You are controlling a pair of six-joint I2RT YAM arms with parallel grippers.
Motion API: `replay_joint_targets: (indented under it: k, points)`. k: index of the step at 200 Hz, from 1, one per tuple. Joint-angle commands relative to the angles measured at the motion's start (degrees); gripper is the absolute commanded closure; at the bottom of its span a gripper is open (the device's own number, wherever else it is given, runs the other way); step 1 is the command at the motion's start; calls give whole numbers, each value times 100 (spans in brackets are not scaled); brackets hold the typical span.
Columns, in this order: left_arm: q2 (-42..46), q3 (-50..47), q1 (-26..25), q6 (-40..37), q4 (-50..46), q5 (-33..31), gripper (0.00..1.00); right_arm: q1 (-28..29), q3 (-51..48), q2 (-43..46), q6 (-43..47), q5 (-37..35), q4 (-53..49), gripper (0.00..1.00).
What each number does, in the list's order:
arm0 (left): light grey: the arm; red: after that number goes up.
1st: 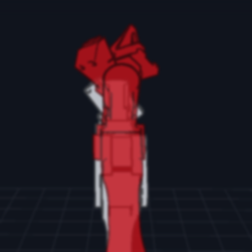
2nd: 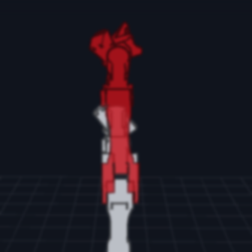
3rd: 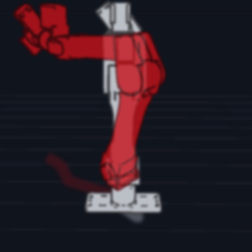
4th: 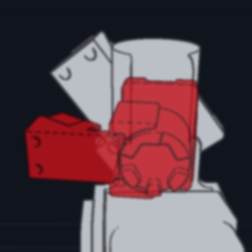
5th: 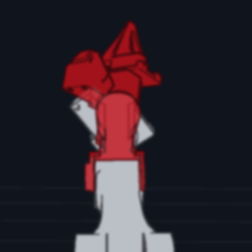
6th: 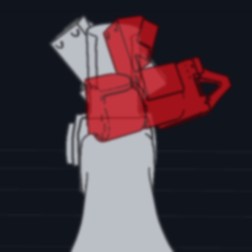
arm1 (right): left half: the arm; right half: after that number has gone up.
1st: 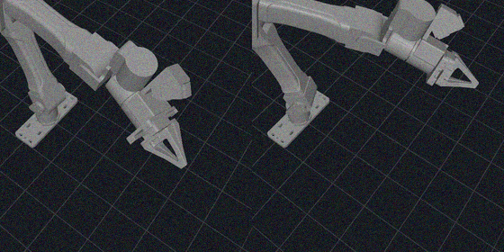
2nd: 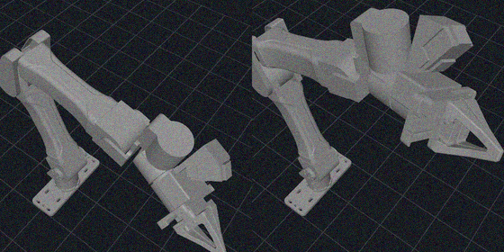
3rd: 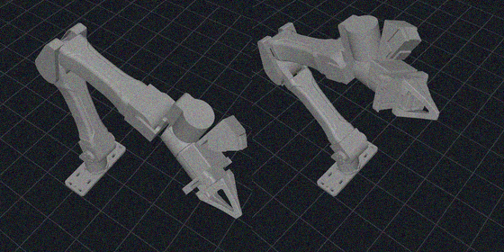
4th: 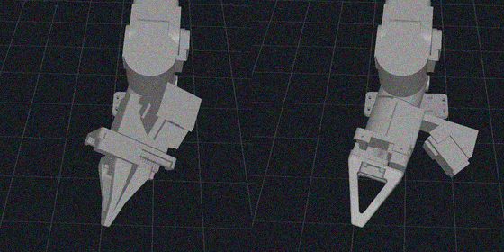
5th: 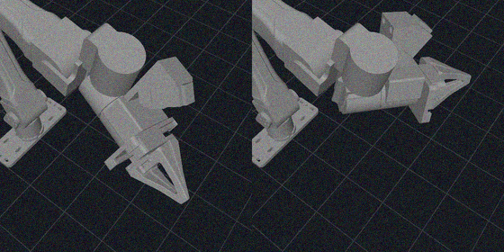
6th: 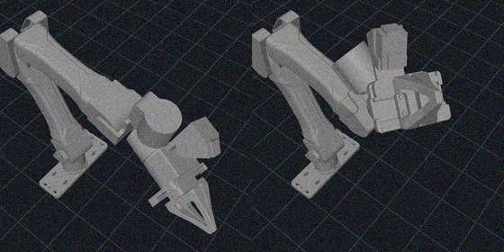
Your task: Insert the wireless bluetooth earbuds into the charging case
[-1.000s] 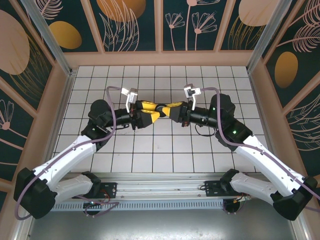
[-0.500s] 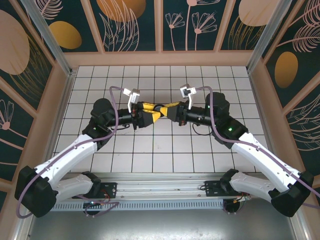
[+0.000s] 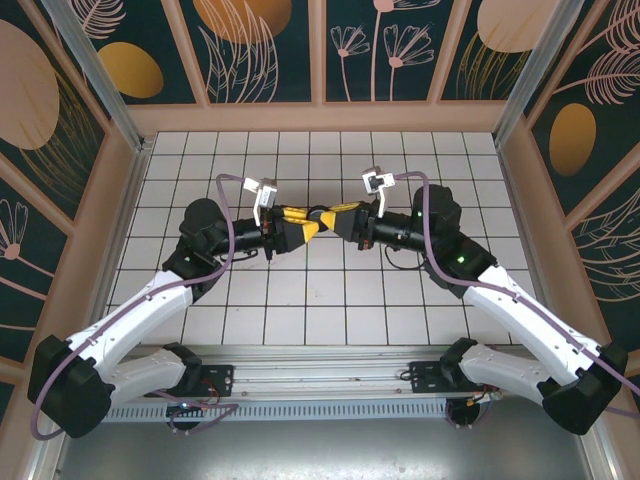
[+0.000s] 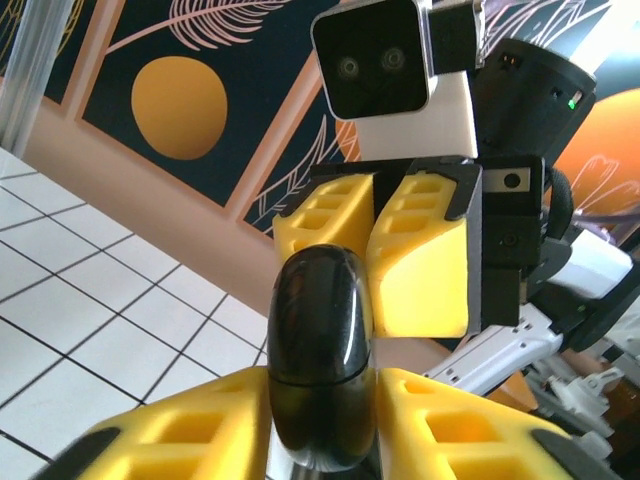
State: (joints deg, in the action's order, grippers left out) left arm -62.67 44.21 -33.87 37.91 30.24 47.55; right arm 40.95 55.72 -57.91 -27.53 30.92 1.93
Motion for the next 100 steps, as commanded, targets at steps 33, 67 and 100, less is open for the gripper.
replay_joint_targets:
  k: [33, 67, 100]
  points:
    - [15, 111, -23, -437, -145, -33, 100, -17, -25, -15, -171, -146, 298, 81]
    - [365, -3, -23, -1224, -656, -184, 100, -43, 204, -194, -112, -200, 112, 69]
    - [777, -168, -23, -1898, -762, -48, 100, -83, 400, -509, -152, -250, -194, 65]
